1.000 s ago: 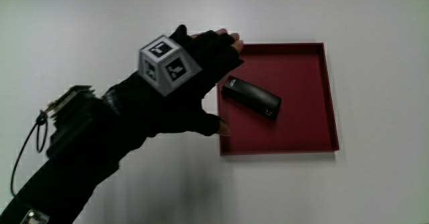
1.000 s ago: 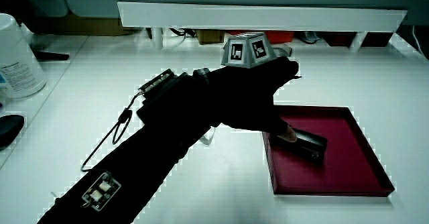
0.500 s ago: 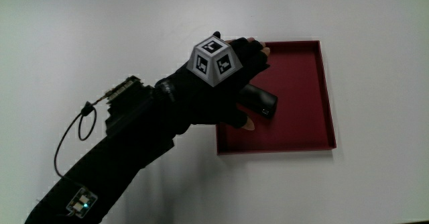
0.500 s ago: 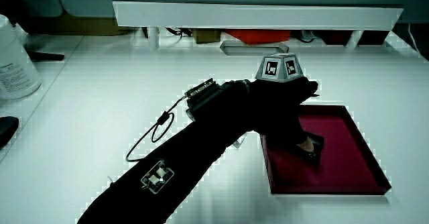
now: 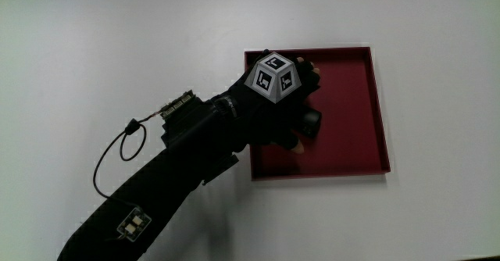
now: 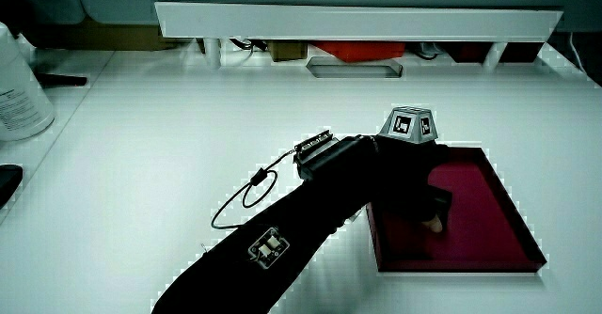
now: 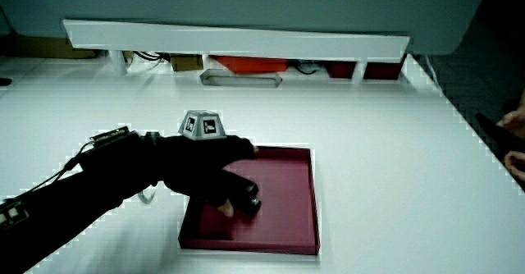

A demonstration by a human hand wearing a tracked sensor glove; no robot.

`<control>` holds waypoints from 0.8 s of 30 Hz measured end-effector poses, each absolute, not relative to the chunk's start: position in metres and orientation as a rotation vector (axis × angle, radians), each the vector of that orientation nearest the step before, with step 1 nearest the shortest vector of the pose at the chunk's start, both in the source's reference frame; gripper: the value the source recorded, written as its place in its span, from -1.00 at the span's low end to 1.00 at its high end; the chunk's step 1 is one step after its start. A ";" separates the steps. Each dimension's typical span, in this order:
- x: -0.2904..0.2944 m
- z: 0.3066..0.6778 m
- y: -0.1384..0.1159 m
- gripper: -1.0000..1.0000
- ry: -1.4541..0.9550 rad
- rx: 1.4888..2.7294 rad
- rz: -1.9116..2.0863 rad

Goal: Pick stapper from plate

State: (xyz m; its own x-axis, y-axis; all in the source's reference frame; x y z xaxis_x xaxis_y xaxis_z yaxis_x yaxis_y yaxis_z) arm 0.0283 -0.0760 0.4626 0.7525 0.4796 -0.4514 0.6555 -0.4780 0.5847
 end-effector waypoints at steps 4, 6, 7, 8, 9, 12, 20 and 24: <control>0.030 0.462 -0.075 0.00 0.848 2.174 -0.286; 0.031 0.465 -0.075 0.00 0.860 2.176 -0.302; 0.031 0.465 -0.075 0.00 0.868 2.184 -0.310; 0.032 0.463 -0.075 0.06 0.864 2.190 -0.309; 0.033 0.464 -0.075 0.12 0.867 2.193 -0.294; 0.033 0.465 -0.074 0.31 0.883 2.209 -0.304; 0.034 0.462 -0.074 0.81 0.887 2.213 -0.299; 0.035 0.461 -0.073 1.00 0.900 2.216 -0.295</control>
State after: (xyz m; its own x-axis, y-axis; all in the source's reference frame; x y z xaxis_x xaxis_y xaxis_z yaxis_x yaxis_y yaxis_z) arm 0.0348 -0.0731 0.4610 0.7308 0.5170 -0.4457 0.6805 -0.5008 0.5349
